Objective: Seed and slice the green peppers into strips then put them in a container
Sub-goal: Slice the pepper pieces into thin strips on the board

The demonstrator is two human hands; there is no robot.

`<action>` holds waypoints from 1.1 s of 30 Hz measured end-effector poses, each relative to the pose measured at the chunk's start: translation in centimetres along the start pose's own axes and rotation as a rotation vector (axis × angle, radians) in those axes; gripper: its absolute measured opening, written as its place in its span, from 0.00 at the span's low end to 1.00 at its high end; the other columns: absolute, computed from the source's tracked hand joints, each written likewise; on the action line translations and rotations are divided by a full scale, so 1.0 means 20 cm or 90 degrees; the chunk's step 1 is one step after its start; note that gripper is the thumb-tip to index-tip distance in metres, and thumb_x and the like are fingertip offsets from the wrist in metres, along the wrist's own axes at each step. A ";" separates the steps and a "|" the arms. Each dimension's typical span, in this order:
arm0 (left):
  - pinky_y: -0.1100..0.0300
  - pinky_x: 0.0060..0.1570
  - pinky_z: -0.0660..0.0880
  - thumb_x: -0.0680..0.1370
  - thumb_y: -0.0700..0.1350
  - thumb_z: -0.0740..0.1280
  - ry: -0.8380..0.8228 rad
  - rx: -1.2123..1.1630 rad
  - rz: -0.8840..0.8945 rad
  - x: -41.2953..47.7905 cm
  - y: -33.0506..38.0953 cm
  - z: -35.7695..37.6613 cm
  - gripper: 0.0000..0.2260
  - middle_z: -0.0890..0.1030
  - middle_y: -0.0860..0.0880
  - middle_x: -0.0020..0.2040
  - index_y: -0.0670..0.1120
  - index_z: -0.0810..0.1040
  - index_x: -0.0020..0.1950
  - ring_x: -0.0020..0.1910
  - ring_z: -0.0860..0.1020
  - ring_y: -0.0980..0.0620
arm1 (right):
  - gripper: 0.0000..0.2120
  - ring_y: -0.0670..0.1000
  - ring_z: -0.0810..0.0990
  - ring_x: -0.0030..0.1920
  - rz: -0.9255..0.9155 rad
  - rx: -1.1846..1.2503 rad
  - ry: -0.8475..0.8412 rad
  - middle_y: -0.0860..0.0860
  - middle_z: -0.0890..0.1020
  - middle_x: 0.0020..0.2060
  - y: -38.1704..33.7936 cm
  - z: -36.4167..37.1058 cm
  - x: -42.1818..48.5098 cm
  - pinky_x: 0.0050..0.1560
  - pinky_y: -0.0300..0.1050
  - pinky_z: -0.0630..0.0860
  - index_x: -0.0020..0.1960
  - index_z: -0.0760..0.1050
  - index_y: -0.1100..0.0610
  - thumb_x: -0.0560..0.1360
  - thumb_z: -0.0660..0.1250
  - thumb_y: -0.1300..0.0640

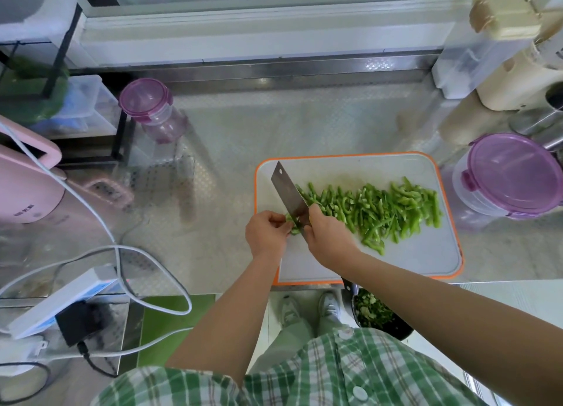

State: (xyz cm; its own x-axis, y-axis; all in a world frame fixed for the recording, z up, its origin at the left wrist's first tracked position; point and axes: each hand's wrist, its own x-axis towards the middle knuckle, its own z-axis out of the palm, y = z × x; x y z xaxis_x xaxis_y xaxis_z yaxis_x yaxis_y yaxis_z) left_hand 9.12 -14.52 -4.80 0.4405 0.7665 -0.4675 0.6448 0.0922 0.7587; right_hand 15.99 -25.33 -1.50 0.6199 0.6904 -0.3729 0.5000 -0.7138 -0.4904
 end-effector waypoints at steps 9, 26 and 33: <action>0.54 0.46 0.79 0.69 0.38 0.77 -0.013 0.031 0.006 0.00 0.02 -0.01 0.05 0.84 0.47 0.38 0.45 0.83 0.40 0.41 0.83 0.48 | 0.07 0.58 0.73 0.35 0.046 -0.095 -0.005 0.54 0.73 0.36 -0.05 0.07 0.04 0.32 0.49 0.66 0.55 0.60 0.58 0.79 0.57 0.62; 0.52 0.41 0.82 0.70 0.32 0.76 -0.004 -0.117 -0.037 -0.03 0.02 0.02 0.11 0.81 0.46 0.32 0.45 0.80 0.33 0.35 0.82 0.43 | 0.06 0.57 0.72 0.32 0.005 0.016 0.015 0.54 0.73 0.34 -0.01 -0.02 -0.01 0.29 0.47 0.66 0.50 0.59 0.57 0.80 0.57 0.58; 0.44 0.44 0.81 0.70 0.34 0.75 0.008 -0.094 -0.015 -0.01 -0.02 0.04 0.15 0.82 0.49 0.31 0.52 0.80 0.30 0.36 0.83 0.43 | 0.07 0.57 0.71 0.32 0.010 -0.001 -0.004 0.53 0.72 0.33 0.00 -0.01 -0.04 0.26 0.45 0.60 0.49 0.58 0.56 0.80 0.57 0.58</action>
State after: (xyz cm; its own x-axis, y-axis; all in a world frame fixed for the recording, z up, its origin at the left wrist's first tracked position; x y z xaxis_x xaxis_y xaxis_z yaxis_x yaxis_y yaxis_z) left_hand 9.26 -15.19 -5.25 0.4177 0.7707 -0.4812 0.5563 0.2018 0.8061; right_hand 15.69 -25.84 -1.04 0.6237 0.6801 -0.3853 0.4919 -0.7245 -0.4828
